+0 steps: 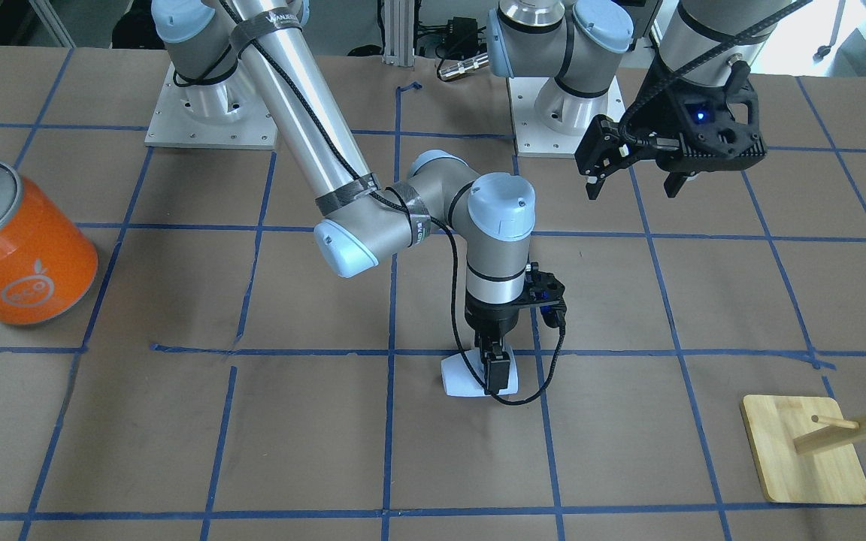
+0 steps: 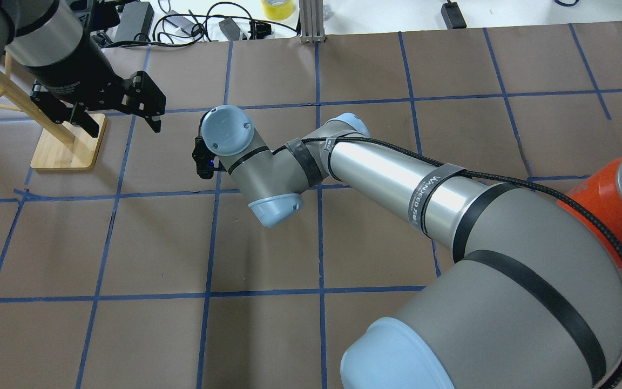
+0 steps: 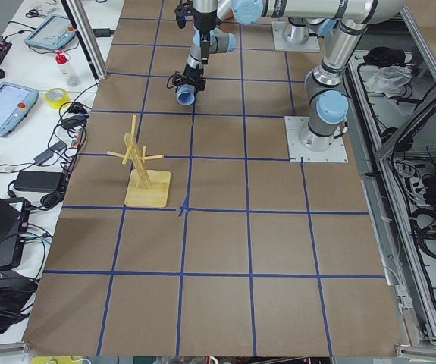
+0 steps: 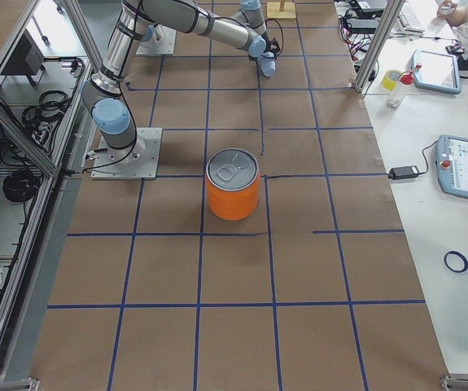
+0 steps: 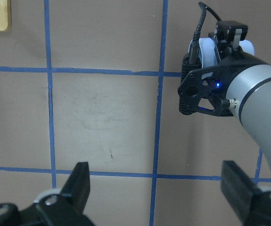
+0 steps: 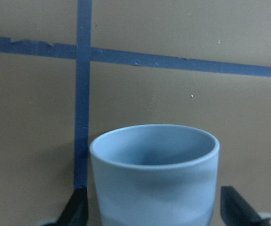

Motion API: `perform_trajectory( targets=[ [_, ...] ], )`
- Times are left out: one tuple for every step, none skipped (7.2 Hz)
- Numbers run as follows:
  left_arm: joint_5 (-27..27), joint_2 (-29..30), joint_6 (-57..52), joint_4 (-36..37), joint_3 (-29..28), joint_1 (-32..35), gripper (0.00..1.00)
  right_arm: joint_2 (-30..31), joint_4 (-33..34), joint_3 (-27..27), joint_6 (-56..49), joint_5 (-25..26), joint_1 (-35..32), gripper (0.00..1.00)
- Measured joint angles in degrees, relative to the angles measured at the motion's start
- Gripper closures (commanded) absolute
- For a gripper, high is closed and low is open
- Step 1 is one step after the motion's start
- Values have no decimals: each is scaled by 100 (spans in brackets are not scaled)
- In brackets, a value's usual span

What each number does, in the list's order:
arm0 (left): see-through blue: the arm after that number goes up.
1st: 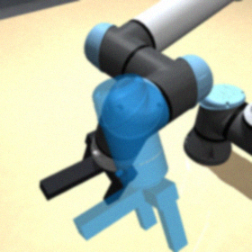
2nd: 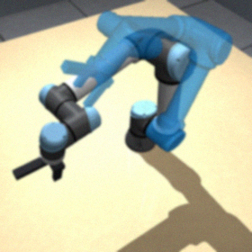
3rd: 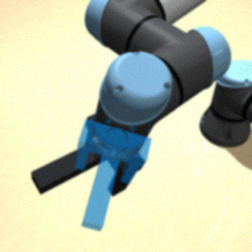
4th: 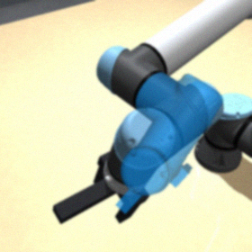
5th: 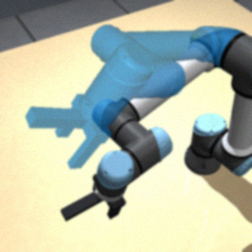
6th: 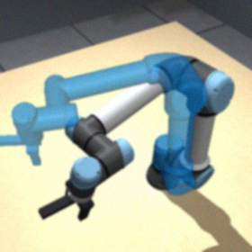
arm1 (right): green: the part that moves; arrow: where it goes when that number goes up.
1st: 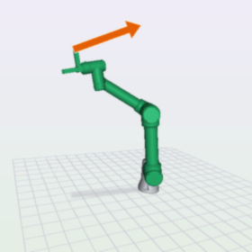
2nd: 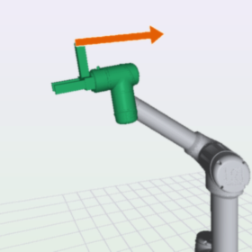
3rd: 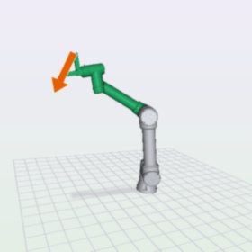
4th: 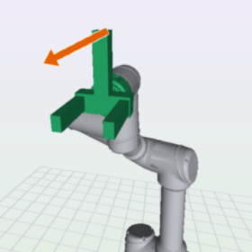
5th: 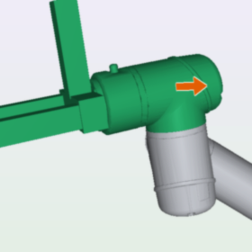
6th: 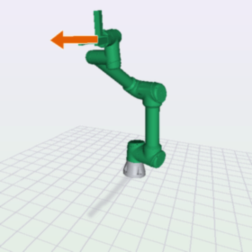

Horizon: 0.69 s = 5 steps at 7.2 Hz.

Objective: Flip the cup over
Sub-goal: 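Set the cup on its side and open the right gripper, withdrawing it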

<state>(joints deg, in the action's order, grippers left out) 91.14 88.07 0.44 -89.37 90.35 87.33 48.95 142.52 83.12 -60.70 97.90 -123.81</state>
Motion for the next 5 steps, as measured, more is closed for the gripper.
perform_trajectory(
  targets=[
    [0,0,0,-1,0,-2,0,134,-155,-21,27,31,27,0],
    [0,-3,-2,-4,0,-4,0,367,-433,-43,48,44,127,0],
    [-4,-2,-13,-3,0,-18,0,669,-723,-46,154,29,362,0],
    [-31,12,-34,4,0,-52,0,995,-1052,-37,480,3,692,0],
    [-150,62,-66,11,1,-144,0,1296,-1457,-26,1020,-10,1066,0]
  ],
)
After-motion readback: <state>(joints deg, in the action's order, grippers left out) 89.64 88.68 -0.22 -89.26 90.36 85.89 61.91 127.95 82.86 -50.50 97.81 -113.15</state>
